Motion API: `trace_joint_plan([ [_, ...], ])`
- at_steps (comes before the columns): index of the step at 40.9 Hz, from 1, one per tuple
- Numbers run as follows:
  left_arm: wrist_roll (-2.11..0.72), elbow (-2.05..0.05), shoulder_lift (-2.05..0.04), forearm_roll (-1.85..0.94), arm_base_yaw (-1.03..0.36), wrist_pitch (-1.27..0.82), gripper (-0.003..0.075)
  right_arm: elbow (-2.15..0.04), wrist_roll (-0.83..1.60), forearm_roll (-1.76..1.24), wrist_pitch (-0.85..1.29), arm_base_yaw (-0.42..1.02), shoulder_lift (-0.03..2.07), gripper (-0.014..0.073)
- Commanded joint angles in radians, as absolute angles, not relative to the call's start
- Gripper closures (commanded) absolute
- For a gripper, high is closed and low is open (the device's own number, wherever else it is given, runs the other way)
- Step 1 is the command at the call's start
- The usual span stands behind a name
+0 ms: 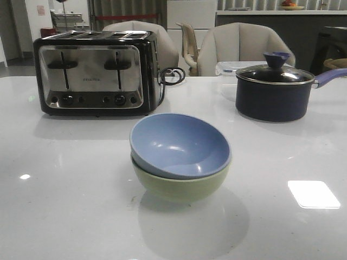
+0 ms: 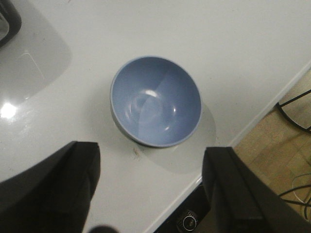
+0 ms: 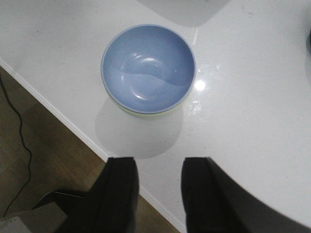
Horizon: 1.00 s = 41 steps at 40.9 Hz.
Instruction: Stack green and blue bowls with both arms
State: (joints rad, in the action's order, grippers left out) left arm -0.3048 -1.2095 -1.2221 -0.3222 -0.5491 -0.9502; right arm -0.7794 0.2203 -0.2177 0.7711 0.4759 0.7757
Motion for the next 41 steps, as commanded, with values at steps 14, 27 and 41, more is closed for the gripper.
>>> trace_joint_plan([
  [14,-0.318,-0.91,-0.801,-0.309,-0.557,-0.821,0.0211,-0.807,0.226,-0.235,0.716,0.472,0.768,0.0231],
  [27,-0.318,-0.821,-0.67,-0.268,-0.557,-0.817,0.0233,-0.807,0.226,-0.232,0.719,0.472,0.768,0.0244],
  [41,-0.318,-0.821,-0.679,-0.261,-0.557,-0.795,0.0561,-0.807,0.226,-0.202,0.725,0.472,0.768,0.0545],
])
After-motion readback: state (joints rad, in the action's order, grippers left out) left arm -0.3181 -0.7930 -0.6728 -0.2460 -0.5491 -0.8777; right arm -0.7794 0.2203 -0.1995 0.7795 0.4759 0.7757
